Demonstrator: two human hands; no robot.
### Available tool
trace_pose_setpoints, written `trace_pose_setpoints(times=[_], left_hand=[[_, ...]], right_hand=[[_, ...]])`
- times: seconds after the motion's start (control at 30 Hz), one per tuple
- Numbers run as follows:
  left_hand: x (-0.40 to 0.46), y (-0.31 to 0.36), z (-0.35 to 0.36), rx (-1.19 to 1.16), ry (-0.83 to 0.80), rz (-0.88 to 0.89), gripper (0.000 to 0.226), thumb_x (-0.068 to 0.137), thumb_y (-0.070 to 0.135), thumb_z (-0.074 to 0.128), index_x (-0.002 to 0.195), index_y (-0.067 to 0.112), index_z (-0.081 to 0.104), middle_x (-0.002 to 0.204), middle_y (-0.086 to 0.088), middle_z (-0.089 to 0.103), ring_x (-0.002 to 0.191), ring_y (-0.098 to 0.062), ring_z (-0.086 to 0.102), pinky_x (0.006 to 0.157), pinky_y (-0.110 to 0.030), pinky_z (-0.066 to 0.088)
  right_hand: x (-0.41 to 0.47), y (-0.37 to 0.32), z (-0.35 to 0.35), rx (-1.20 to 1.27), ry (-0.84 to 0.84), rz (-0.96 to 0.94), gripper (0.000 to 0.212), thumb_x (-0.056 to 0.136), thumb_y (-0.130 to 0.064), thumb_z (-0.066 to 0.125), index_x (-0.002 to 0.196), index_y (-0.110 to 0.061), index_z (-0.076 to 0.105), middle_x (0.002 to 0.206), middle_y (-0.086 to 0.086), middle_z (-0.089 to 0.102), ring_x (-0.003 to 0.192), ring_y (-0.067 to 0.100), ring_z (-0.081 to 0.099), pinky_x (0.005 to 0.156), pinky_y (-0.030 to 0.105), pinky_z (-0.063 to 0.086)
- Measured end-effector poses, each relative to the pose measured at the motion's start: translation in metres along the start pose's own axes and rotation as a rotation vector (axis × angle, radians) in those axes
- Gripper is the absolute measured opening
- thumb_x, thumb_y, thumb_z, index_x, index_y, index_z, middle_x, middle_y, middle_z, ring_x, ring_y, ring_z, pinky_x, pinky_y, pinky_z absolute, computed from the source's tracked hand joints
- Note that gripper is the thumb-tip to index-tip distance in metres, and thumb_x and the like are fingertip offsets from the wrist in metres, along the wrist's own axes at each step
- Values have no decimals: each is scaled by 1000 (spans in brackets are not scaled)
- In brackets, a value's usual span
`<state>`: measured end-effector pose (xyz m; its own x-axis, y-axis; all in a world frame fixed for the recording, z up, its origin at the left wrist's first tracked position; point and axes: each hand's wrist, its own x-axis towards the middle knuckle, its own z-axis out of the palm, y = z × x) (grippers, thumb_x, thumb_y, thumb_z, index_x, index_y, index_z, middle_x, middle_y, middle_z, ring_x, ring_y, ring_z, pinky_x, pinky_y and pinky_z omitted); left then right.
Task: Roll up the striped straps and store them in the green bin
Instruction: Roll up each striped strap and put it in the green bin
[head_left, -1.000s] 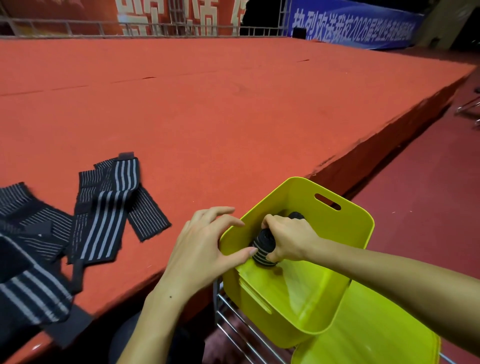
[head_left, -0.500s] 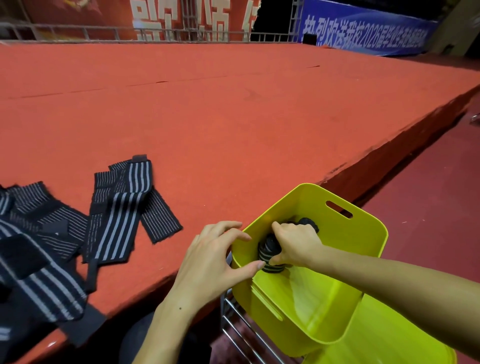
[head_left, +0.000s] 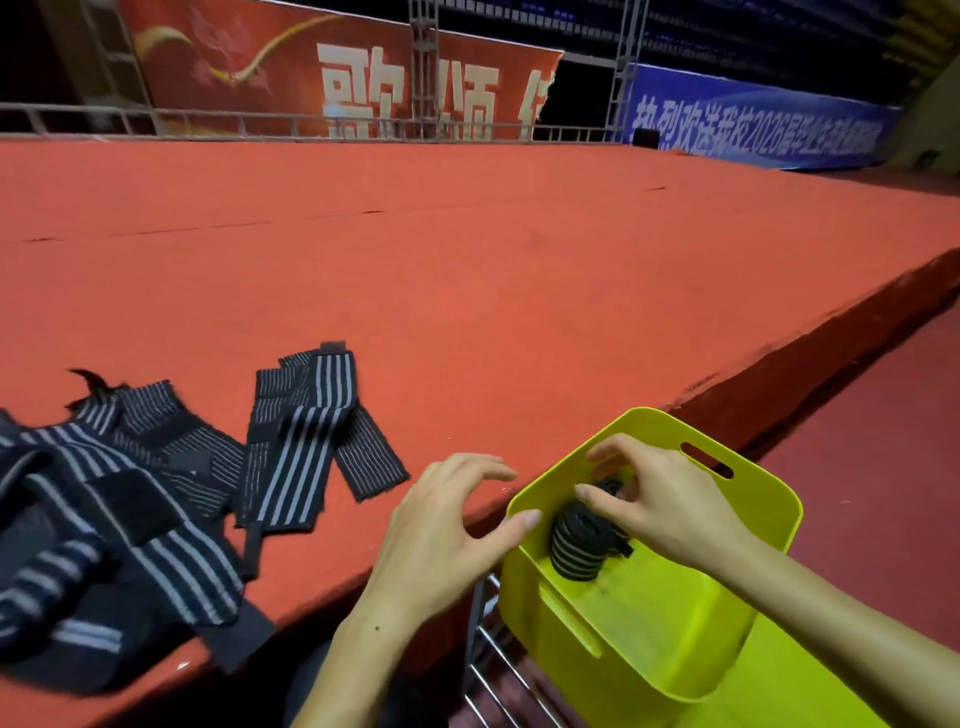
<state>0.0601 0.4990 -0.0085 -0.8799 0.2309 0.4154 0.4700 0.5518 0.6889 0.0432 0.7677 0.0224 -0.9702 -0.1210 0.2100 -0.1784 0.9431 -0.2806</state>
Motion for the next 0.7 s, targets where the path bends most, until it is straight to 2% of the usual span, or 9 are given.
trace_pose_setpoints(times=[0.07,0.1,0.23,0.4,0.6,0.7], left_hand=[[-5,-1,-13,-34,44,-26,41,89,69,69,120,41,71,127,31,65,127,1,60,104,-37,53],[-9,-2,-21,-49,69,-42,40,89,68,70,119,41,71,125,30,66,125,0,61,102,-38,54],[-27,-14,-65,-93,168,-110,31,92,57,78,118,42,71,119,26,70,118,0,66,100,-35,56],[-60,-41,-134,-49,274,-195,29,93,47,81,119,39,72,118,25,73,117,-2,68,99,-35,56],[-113,-85,-210,42,407,-327,28,92,46,82,117,38,72,116,27,73,115,1,68,99,-29,54],[-138,-107,-245,96,473,-386,30,90,51,81,116,40,72,117,29,73,115,3,68,99,-32,55]], right_hand=[[-6,-23,-8,110,56,-25,39,89,-71,66,116,-42,63,89,-28,70,79,-4,68,76,39,59],[-7,-37,-10,155,63,-48,39,88,-72,63,114,-43,62,89,-27,72,78,-4,68,76,40,59],[3,-102,-9,319,36,-182,35,90,-64,68,115,-40,63,102,-33,73,79,-4,72,78,41,60],[28,-190,14,430,-36,-368,38,89,-63,68,116,-39,61,104,-30,73,77,0,73,75,41,60],[52,-287,54,483,-134,-527,39,88,-67,64,118,-41,60,99,-25,72,77,5,70,74,40,58],[61,-330,73,497,-193,-582,35,92,-60,70,120,-41,60,99,-25,73,78,2,71,75,38,58]])
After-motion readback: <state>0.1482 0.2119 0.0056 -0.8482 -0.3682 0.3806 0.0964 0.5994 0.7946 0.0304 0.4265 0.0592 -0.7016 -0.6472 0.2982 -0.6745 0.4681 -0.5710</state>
